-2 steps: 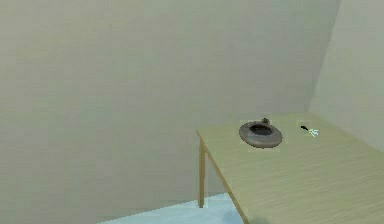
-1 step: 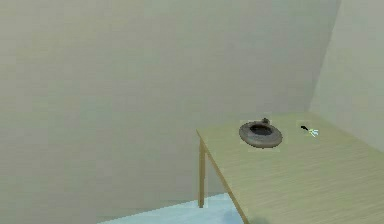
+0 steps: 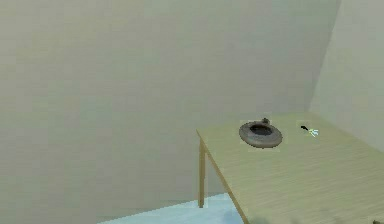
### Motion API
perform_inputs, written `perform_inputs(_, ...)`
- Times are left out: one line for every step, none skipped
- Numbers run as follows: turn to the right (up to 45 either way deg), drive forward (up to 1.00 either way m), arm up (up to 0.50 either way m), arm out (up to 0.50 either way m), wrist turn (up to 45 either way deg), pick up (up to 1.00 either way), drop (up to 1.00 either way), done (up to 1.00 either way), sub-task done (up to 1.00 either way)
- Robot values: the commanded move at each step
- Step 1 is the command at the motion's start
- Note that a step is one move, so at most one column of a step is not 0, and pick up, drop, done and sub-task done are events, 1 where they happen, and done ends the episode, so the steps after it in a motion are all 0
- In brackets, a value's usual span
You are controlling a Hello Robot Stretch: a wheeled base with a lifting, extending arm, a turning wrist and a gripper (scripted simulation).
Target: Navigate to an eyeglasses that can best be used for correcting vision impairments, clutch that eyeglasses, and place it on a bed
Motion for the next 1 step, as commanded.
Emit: perform_inputs(0.0,0.00,0.00,0.00,-12.0,0.00,0.00,0.00,0.00)
